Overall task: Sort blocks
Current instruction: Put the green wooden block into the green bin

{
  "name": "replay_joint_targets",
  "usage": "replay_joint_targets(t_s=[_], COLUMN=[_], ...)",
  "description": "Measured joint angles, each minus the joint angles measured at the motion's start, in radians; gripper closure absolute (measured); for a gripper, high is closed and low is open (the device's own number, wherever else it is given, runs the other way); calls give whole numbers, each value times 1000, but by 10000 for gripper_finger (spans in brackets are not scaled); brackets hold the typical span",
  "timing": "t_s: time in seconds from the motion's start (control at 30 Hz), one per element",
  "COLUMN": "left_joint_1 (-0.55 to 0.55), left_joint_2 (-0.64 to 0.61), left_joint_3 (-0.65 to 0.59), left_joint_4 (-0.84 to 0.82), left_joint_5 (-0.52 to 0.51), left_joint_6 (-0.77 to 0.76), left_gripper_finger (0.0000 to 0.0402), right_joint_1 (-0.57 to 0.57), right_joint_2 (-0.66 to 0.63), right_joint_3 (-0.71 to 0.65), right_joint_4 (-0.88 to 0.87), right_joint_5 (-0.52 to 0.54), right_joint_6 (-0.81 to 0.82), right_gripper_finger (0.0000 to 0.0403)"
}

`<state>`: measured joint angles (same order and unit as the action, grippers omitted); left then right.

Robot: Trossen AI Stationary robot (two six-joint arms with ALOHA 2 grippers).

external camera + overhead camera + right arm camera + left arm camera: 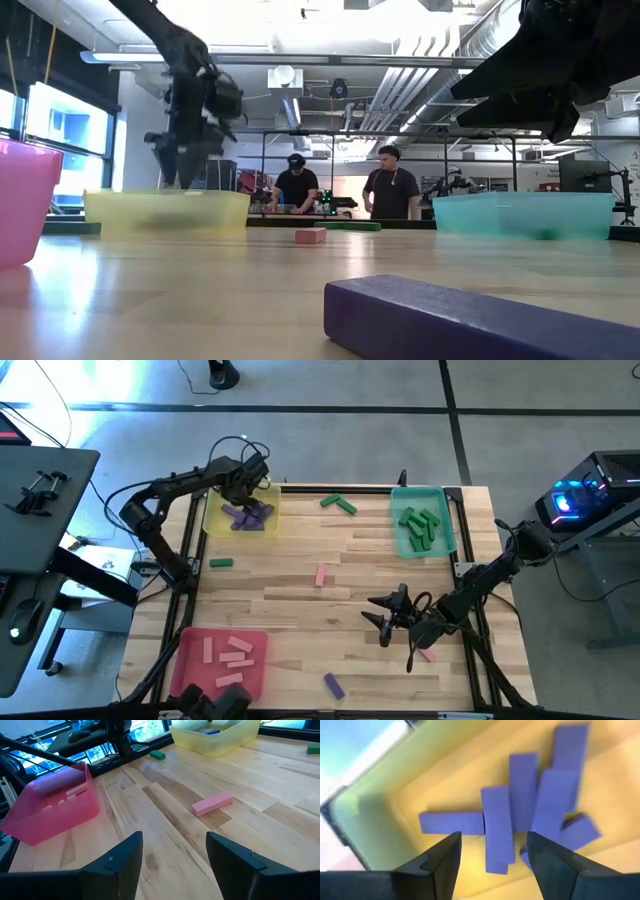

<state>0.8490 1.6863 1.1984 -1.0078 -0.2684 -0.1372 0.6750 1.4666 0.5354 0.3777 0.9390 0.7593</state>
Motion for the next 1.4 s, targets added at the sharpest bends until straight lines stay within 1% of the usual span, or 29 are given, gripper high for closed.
replay_joint_targets(t_s=[0.1,0.23,0.33,0.43,0.6,0.7,0.8,0.83,0.9,0.97,1.03,1.1,1.13,1.17,1.3,1.4], left_joint_1=[-28,-107,-196,-307,-524,-674,-823,-874,-964,-1042,-1106,-1156,-1174,-1189,-1234,-1250], left_joint_2=[-56,-152,-239,-344,-479,-511,-513,-508,-495,-481,-462,-439,-428,-420,-382,-352], left_joint_3=[24,24,-19,-129,-372,-499,-583,-599,-613,-617,-615,-615,-615,-615,-615,-615], left_joint_4=[1,45,158,374,816,1079,1303,1358,1431,1456,1495,1540,1556,1562,1618,1662], left_joint_5=[1,4,29,92,178,186,161,131,45,-55,-141,-209,-235,-259,-335,-383], left_joint_6=[-8,-6,29,45,37,41,66,71,74,87,104,108,108,107,99,97], left_gripper_finger=[187,187,187,187,186,186,186,186,188,191,193,194,195,195,195,195], right_joint_1=[0,13,40,66,90,91,60,42,-1,-64,-151,-254,-306,-357,-566,-725], right_joint_2=[0,0,0,0,0,0,0,0,-1,-3,-3,-3,-3,-3,-3,5], right_joint_3=[0,0,0,0,0,0,0,0,0,0,5,48,77,108,233,300], right_joint_4=[-1,-1,-1,1,1,2,2,5,31,95,162,164,138,94,-115,-215], right_joint_5=[0,31,83,127,153,153,151,151,145,111,16,-135,-188,-216,-266,-388], right_joint_6=[0,-10,-23,-27,-29,-40,-53,-78,-182,-288,-391,-479,-516,-549,-620,-629], right_gripper_finger=[199,199,199,199,199,199,199,199,199,199,199,199,199,199,199,199])
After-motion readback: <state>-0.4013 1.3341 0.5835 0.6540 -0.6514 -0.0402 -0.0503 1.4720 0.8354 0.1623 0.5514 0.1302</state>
